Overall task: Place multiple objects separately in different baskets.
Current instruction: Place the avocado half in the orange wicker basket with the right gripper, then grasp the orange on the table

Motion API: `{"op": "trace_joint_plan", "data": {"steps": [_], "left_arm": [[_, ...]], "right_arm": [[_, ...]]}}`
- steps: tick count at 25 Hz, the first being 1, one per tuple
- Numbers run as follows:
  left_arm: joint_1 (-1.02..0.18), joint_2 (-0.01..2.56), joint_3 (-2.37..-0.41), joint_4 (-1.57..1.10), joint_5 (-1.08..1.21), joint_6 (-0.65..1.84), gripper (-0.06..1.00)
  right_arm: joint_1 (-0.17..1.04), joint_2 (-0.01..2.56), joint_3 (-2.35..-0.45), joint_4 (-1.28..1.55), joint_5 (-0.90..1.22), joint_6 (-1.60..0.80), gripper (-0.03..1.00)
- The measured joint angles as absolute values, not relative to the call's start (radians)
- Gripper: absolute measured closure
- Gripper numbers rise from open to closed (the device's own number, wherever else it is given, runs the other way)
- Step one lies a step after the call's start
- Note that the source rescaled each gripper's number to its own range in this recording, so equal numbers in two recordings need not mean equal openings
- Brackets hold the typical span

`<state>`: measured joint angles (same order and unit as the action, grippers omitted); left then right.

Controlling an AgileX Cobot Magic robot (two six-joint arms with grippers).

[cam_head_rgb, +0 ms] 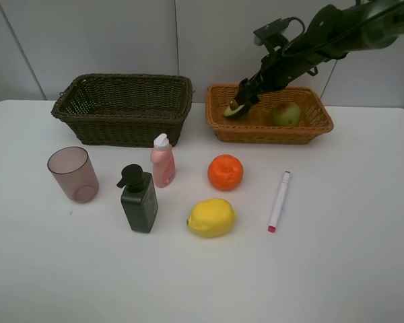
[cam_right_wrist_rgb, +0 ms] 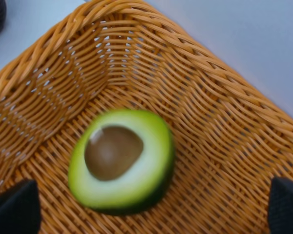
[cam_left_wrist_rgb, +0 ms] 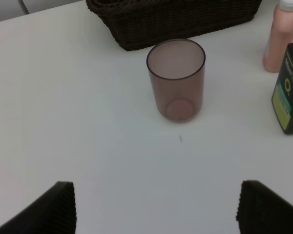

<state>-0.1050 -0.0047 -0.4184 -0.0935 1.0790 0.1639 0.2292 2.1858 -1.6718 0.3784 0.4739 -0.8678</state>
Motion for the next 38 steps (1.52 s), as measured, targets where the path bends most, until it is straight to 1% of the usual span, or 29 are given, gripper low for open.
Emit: {"op": "trace_joint_plan", "data": {"steps": [16, 23, 30, 38], "left_arm": [[-0.105, -0.005, -0.418, -0.094, 1.079, 0.164, 0.06], [-0.105, -0.005, -0.418, -0.094, 1.079, 0.164, 0.06], [-0.105, -0.005, -0.418, -0.094, 1.079, 0.164, 0.06], [-0.105, -0.005, -0.418, -0.094, 1.079, 0.164, 0.06]], "right_arm": [[0.229, 2.186, -1.672, 0.378, 0.488, -0.867, -0.03], [0.229, 2.173, -1.672, 0.378, 0.551, -0.850, -0.03], [0.229, 2.079, -1.676, 0.374, 0.641, -0.692, -0.03], [0.229, 1.996, -1.679, 0.337, 0.816, -0.463, -0.03]]}}
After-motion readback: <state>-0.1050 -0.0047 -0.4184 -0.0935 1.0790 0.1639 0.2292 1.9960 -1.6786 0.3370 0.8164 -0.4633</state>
